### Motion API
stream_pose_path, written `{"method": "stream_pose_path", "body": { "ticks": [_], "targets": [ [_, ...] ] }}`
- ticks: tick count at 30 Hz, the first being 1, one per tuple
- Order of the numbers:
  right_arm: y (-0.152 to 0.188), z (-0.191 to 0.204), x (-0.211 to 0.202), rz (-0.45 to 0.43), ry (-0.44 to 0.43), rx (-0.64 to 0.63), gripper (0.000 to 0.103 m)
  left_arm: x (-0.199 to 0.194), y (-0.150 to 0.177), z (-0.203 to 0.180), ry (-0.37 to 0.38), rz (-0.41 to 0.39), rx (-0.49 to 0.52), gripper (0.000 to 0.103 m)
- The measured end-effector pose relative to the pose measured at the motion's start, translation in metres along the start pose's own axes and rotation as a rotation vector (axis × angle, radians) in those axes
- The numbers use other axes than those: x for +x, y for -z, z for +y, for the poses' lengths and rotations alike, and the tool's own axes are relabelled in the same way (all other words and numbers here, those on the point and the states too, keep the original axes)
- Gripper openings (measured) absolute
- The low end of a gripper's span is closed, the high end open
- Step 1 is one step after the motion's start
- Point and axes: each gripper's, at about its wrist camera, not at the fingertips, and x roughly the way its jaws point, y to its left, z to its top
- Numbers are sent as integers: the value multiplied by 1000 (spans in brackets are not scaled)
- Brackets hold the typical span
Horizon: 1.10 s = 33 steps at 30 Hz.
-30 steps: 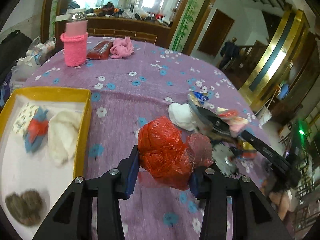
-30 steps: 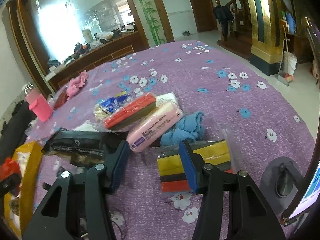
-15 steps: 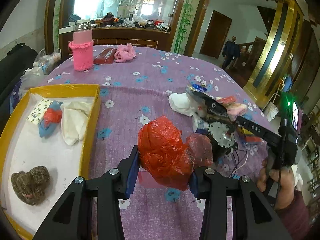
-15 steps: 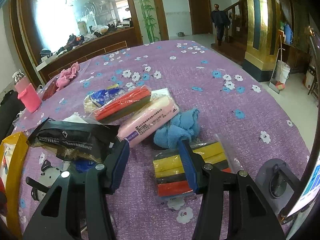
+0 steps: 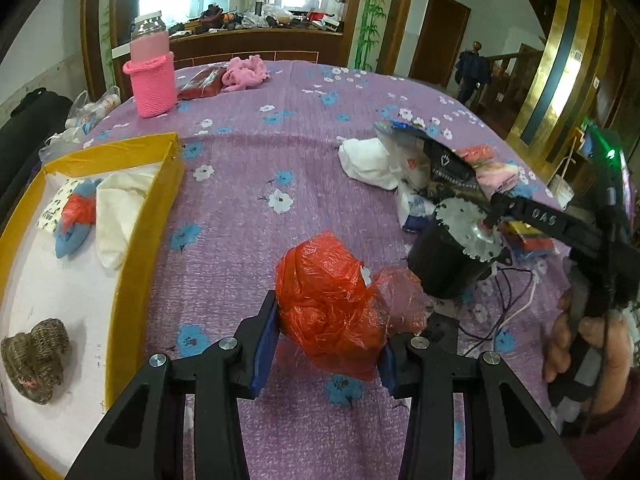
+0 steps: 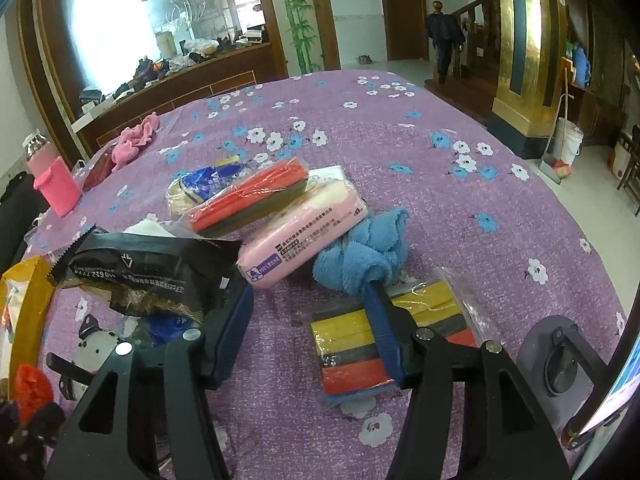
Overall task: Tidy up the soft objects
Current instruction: 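Lift the red plastic bag with the left gripper while the right gripper reaches the striped sponge pack, then close the right gripper on the striped sponge pack while the left gripper holds the red bag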
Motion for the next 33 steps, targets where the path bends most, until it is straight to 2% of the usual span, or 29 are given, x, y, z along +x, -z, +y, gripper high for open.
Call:
{"method": "stream_pose_path", "body": {
  "ticks": [13, 18, 22, 24, 29, 33],
  "targets": [
    [-1, -4, -2, 4, -32, 21, 56, 22, -1, -8, -36, 35, 8, 41],
    [-2, -13, -12, -35, -167, 69, 56, 15, -1, -2, -17, 13, -7, 41],
    [-2, -12, -25, -103, -227, 65, 56, -2, 2, 9, 20, -22, -47, 41],
    [-4, -5, -27, -80, -231, 47, 56, -14, 6, 15, 39, -45, -64, 41],
    [-7, 8, -39, 26, -340, 38, 56, -43, 15, 33, 64, -82, -68, 41],
    [-17, 4, -55, 31, -359, 73, 56, -64, 22, 48, 79, -119, -75, 41]
  ]
}}
